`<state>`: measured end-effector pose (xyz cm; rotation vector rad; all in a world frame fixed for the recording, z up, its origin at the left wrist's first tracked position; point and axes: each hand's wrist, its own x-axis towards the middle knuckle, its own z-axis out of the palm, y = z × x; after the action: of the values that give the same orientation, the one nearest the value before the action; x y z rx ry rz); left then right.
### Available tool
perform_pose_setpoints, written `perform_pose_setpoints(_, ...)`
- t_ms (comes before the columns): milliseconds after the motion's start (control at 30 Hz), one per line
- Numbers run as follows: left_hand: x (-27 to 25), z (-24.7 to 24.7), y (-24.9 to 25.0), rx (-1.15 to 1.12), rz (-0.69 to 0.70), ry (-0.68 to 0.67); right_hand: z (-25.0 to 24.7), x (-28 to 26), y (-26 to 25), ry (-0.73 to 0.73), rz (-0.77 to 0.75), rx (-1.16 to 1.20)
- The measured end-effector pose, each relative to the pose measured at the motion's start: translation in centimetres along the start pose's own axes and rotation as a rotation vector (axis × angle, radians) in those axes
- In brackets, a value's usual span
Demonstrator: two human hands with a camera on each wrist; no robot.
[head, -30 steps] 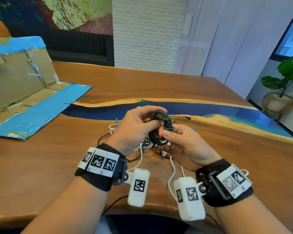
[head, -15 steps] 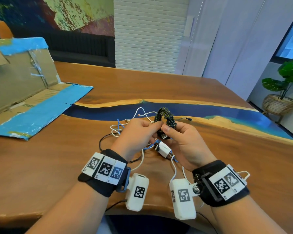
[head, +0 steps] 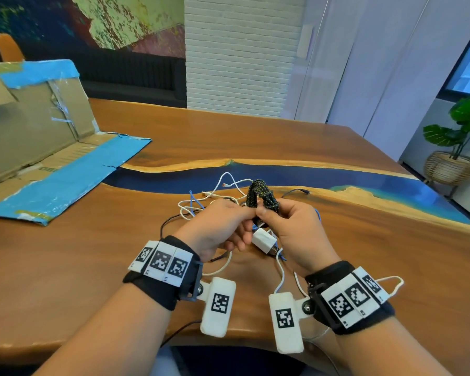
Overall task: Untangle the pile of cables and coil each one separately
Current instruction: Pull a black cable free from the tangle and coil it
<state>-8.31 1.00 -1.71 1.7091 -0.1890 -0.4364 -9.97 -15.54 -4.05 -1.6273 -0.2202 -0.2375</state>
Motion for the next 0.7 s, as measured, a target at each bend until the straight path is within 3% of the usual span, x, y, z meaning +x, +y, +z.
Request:
perform_pose_setpoints(100, 0.1, 0.4, 0.0, -0.076, -0.02, -0.031, 0.1, 0.0, 0.2, 0.012, 0.048, 0.094)
perform_pose_setpoints(467, 1.4, 1.2, -1.6, -0.391, -0.158, -0.062, -1.5, -0.5, 0.8, -0.017, -0.084, -0.083)
perform_pose_setpoints(700, 2.1, 1.9, -2.1, -0.412, -0.147, -0.037, -2.0, -0.6, 1.2, -0.057, 0.022, 0.086)
